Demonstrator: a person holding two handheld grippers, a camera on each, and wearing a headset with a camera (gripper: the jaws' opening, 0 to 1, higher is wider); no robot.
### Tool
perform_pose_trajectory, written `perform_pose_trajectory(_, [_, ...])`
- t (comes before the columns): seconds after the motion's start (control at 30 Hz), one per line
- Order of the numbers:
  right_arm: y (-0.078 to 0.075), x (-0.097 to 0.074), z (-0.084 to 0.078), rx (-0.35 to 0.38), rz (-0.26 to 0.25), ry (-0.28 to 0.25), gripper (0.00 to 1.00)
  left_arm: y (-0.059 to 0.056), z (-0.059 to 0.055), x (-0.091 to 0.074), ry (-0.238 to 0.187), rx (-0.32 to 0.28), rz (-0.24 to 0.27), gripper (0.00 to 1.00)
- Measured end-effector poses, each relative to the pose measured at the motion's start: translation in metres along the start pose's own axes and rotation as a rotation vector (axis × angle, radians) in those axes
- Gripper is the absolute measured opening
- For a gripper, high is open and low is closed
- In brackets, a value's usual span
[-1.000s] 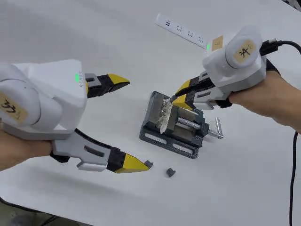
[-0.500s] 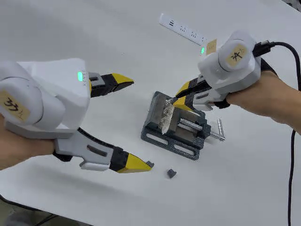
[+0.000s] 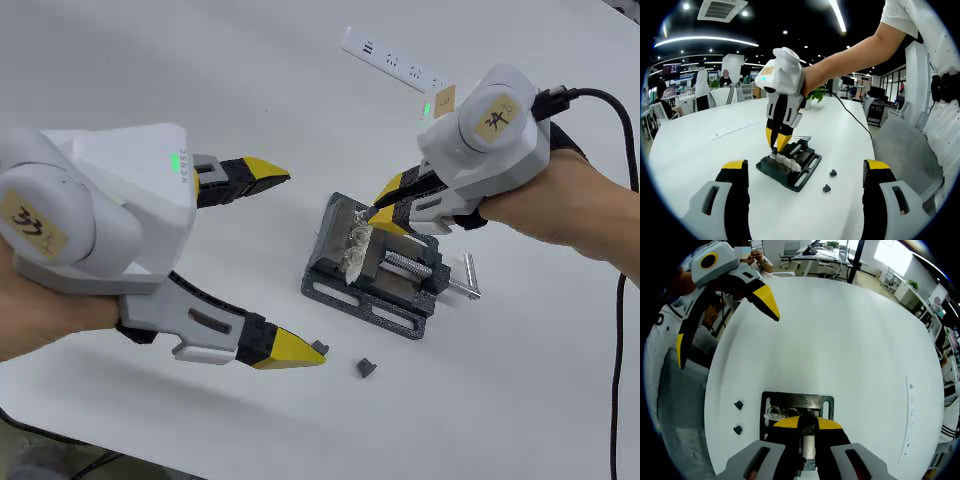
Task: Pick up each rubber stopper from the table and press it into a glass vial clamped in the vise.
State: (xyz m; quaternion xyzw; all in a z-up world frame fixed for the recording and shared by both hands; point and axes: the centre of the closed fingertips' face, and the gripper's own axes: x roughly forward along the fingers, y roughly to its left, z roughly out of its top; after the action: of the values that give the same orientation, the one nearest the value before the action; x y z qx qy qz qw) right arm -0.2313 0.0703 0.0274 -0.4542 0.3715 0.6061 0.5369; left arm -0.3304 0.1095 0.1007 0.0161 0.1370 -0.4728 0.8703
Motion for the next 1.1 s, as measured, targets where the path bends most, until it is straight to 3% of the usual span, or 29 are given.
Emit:
perform_pose_trajectory(0.57, [0.0018,0.0021,0.001,-0.101,-0.043,0.095,0.04,-0.0002,-0.0005,0.0002,-0.003,-0.005,-0.004,0.93])
perform_pose_trajectory(0.9, [0.0015,0.0042,0.0018,-0.078,-0.042,0.102,0.04,0.0007,0.0009,0.0023,-0.007,-0.003,-0.005,0.93])
perform_pose_trajectory(1.1, [0.0028,0.004,0.0023,-0.11,-0.044,0.107,0.05,-0.0011,0.0023,0.0043,-0.006,0.0,-0.01,0.92])
